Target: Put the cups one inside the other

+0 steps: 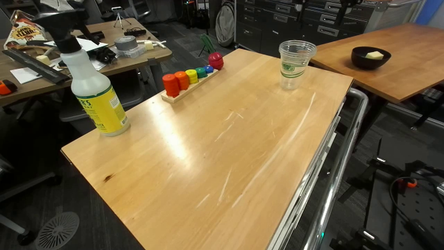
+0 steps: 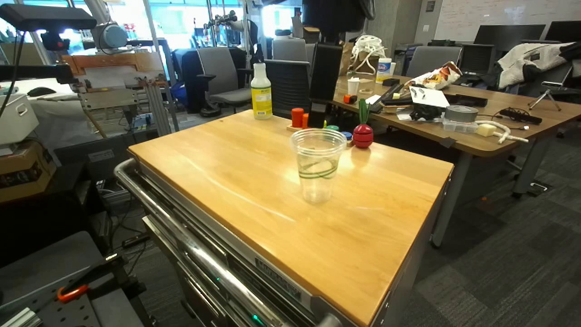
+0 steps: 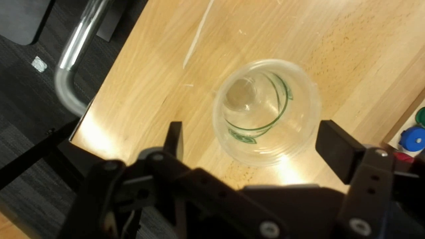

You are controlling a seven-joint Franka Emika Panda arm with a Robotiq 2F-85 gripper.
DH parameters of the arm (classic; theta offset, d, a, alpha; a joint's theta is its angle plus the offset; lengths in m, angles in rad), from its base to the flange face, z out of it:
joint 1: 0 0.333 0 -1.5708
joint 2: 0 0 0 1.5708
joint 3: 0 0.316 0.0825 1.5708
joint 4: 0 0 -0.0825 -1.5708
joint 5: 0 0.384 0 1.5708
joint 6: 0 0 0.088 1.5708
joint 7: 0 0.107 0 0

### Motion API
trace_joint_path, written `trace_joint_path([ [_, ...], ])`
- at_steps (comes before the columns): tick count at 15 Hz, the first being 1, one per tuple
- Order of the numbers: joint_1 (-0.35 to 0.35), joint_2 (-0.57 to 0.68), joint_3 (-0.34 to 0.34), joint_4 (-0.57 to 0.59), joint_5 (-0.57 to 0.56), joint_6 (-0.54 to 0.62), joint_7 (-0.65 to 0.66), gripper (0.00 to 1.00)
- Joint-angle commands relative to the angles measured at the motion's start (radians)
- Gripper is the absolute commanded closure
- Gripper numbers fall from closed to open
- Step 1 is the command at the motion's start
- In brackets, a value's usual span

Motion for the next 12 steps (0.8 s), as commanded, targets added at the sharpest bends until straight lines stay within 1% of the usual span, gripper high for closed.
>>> trace_joint_path([
  [1,0.025,-0.079,0.026,0.007,0.012,-0.025,-0.067,0.00],
  [2,0.036,-0.098,0.038,0.014,0.006,-0.034,-0.110,0.00],
  [5,0.076,-0.162,0.093,0.069,-0.018,-0.110,-0.148,0.00],
  [8,0.115,-0.193,0.152,0.173,-0.052,-0.207,-0.181,0.00],
  [11,0.143,-0.189,0.176,0.299,-0.067,-0.257,-0.274,0.00],
  [12,0.131,-0.204,0.176,0.212,-0.046,-0.213,-0.207,0.00],
])
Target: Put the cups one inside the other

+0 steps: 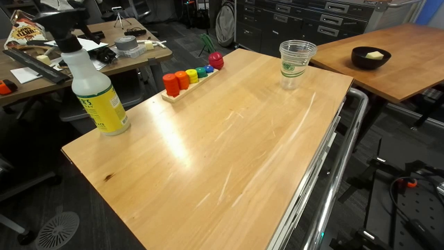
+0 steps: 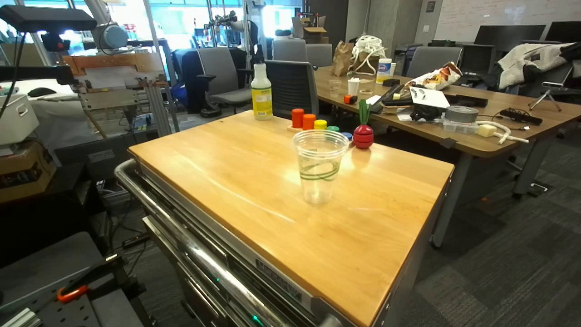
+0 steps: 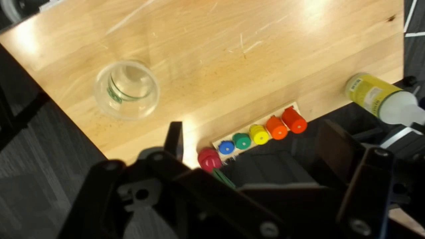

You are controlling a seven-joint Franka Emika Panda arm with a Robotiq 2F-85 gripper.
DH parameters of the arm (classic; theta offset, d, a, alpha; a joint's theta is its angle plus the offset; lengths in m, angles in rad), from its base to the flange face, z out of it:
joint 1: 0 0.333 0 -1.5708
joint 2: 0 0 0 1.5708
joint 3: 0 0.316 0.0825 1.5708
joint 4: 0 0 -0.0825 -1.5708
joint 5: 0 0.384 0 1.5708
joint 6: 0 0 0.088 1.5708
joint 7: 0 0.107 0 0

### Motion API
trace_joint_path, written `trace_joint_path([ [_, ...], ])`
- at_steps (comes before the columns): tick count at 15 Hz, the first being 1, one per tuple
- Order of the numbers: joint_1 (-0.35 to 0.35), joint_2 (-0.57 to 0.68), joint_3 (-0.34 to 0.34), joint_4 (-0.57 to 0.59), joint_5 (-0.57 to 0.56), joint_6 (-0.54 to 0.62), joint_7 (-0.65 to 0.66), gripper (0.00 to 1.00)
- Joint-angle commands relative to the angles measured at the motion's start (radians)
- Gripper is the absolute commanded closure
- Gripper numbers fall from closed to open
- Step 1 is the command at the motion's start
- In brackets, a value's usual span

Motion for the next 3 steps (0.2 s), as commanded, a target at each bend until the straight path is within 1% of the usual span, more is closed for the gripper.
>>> trace_joint_path([
  [1,0.005,0.000,0.004,0.033,-0.001,-0.015,-0.019,0.00],
  [3,0.008,0.001,0.004,0.059,-0.002,-0.028,-0.039,0.00],
])
